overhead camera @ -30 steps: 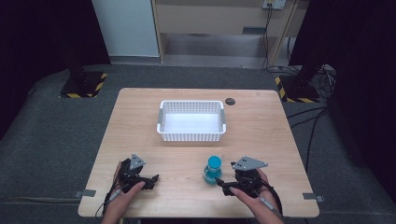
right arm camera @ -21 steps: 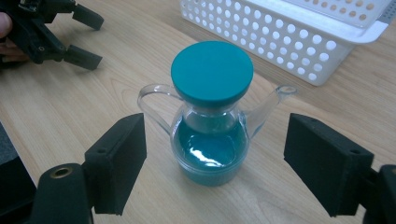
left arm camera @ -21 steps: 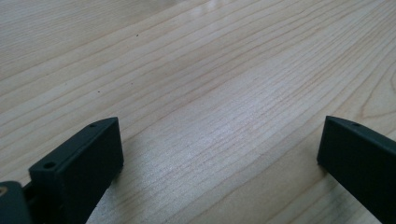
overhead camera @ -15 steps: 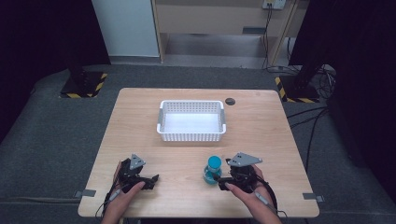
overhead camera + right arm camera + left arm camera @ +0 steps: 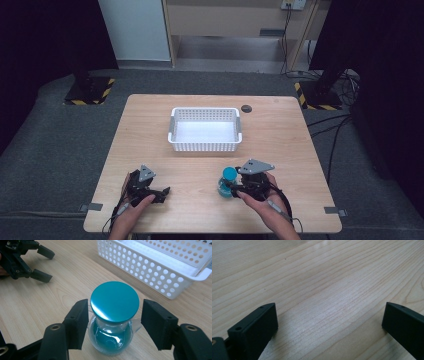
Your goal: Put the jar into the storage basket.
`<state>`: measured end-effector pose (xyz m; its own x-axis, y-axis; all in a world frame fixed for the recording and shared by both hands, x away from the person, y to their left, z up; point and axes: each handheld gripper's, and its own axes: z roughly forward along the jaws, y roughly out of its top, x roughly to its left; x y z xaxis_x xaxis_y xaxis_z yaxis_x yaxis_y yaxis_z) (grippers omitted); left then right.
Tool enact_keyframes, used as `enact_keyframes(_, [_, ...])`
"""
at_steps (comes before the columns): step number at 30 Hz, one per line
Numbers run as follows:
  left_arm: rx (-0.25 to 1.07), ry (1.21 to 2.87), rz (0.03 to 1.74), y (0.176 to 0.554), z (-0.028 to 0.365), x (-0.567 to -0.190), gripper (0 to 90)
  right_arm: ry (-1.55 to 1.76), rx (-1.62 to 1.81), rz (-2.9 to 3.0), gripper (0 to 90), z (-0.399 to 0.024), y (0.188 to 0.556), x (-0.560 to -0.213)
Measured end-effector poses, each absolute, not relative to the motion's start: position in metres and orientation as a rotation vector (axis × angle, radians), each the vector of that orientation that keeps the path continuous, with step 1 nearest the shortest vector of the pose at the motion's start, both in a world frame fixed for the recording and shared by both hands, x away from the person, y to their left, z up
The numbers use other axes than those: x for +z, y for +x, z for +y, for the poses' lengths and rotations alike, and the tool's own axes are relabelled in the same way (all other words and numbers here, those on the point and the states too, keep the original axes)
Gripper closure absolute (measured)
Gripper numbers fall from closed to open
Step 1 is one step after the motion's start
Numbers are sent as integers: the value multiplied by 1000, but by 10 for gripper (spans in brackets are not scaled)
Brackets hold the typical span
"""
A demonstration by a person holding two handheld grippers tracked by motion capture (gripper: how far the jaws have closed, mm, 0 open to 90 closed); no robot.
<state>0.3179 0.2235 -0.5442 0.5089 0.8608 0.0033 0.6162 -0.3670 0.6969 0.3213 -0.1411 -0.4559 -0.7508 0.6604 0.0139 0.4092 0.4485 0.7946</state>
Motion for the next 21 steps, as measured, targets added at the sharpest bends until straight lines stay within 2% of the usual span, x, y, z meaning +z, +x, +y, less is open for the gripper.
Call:
enact_keyframes(9, [492,2110,1202,318,224,-544,0,897,1192,2410,442,-138,324,-454])
enact_keyframes(12, [492,2110,1202,318,224,-544,0,872,1183,2419,482,-135,324,-454])
enact_keyframes(21, [492,2110,1202,318,224,-544,0,867,1209,2416,483,-133,320,-441])
